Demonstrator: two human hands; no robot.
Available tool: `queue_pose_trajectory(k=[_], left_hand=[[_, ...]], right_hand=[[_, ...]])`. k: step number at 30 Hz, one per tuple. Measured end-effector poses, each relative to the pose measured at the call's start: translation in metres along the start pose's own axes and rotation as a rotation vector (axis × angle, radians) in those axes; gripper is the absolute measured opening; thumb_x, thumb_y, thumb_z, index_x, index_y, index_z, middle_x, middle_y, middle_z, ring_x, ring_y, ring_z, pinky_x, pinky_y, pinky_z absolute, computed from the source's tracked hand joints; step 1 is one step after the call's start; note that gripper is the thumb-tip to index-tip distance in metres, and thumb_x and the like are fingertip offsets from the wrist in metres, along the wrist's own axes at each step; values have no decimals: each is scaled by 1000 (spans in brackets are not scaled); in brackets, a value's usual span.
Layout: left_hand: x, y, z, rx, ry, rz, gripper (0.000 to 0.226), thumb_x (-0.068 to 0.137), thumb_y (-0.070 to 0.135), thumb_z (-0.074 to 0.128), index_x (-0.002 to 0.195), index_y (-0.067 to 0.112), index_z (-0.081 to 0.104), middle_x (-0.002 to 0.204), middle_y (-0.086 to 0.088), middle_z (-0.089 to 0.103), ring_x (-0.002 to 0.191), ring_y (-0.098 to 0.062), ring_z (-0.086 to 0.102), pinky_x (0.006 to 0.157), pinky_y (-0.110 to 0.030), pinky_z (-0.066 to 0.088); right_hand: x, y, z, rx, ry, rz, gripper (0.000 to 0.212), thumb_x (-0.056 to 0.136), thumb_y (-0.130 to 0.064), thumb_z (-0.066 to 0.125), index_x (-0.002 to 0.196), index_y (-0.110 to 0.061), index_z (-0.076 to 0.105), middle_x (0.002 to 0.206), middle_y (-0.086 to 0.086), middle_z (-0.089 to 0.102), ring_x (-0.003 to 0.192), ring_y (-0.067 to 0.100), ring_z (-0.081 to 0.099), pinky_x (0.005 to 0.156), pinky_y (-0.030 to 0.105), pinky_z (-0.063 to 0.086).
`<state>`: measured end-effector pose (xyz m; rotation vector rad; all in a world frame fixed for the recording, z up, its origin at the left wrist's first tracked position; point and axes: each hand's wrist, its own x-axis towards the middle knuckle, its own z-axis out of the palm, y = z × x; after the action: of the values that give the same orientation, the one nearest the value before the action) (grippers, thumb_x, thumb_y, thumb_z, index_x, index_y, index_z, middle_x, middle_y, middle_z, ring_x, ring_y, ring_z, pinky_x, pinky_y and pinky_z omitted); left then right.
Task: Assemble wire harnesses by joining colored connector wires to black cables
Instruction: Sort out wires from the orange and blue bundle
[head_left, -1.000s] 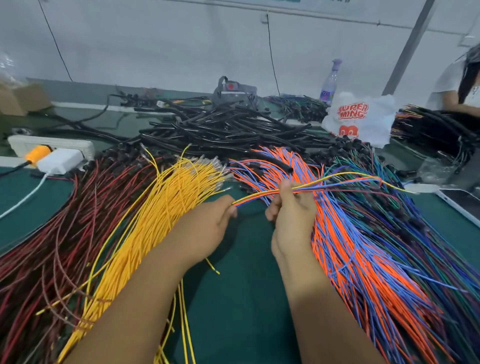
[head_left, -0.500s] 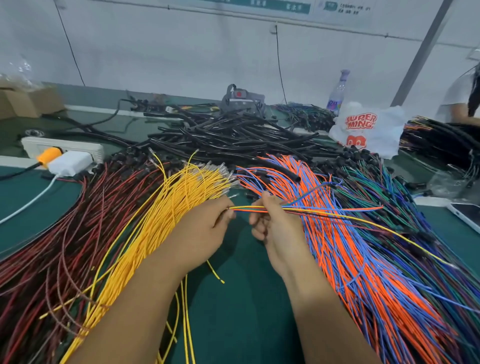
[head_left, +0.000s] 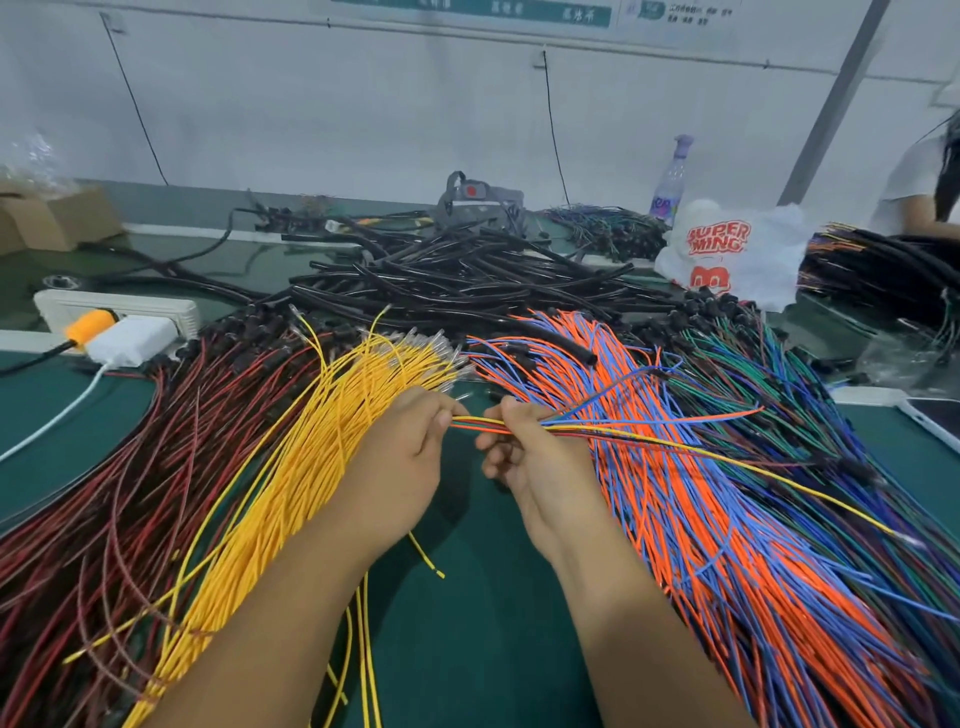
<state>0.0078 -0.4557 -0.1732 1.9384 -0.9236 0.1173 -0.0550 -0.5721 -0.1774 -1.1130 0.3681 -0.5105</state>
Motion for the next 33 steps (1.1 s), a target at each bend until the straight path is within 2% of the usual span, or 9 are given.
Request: queue_pose_trajectory(k=[2,5,9,13,17,20,22,26,33], left_hand=[[3,2,-1,-139,27,-104,28,102,10,38,103,19,64,96,10,56,89,0,50,77,-6,35],[7,8,-10,-700,131,-342,35,105,28,30,110,24,64,100,4,66,95,-15,59,81,-27,46],[6,8,-19,-1089,119,-383,64,98,58,11,128,25,57,119,-8,67,112,-20,61,93,-38,45],[5,13,-18,-1107,88,-379,67,97,60,9,133,25,53,122,-8,66,117,-17,59,90,-36,46],[4,14,-18,-1103,88,-382,62,98,58,11,132,29,54,124,-6,65,118,-13,58,97,-37,42],[4,16,-15,-1040,72,-401,46,100,50,24,125,30,57,121,-4,66,111,-12,62,90,-33,45],[5,15,-12,-856,48,-415,30,101,34,38,110,24,64,108,-6,68,93,-16,64,80,-31,48],[4,11,-4,-664,78,-411,23,95,16,56,78,10,70,59,3,56,50,-5,50,49,-17,44],[18,12,-11,-893,93,-444,6,79,12,68,75,8,69,54,6,56,49,-2,52,55,-13,49]], right_hand=[[0,0,1,3,5,-29,23,99,-14,50,83,-4,61,56,6,59,45,10,47,44,20,42],[-3,0,3,35,-62,-54,22,99,-15,50,83,-4,60,56,5,60,44,10,47,44,21,42],[-9,0,4,12,-229,-35,25,97,-18,51,78,-7,63,58,7,59,44,13,46,45,22,41],[-12,0,5,-27,-304,-36,22,86,-25,60,70,-15,72,60,7,60,45,13,48,47,23,44],[-10,2,8,-27,-310,-18,34,86,-24,60,95,8,65,63,9,63,48,12,52,49,24,48],[-11,4,9,-8,-270,-52,33,83,-25,61,92,7,64,63,9,64,48,11,52,48,23,48],[-10,3,7,-6,-177,-121,18,91,-17,58,85,-1,65,62,8,64,48,12,53,48,23,48],[-7,-2,2,-126,27,-224,21,96,-9,56,79,-10,67,58,2,65,47,9,53,47,21,48],[-11,-8,3,71,-115,-148,12,91,-16,59,84,-8,66,64,5,66,51,10,56,52,24,52]])
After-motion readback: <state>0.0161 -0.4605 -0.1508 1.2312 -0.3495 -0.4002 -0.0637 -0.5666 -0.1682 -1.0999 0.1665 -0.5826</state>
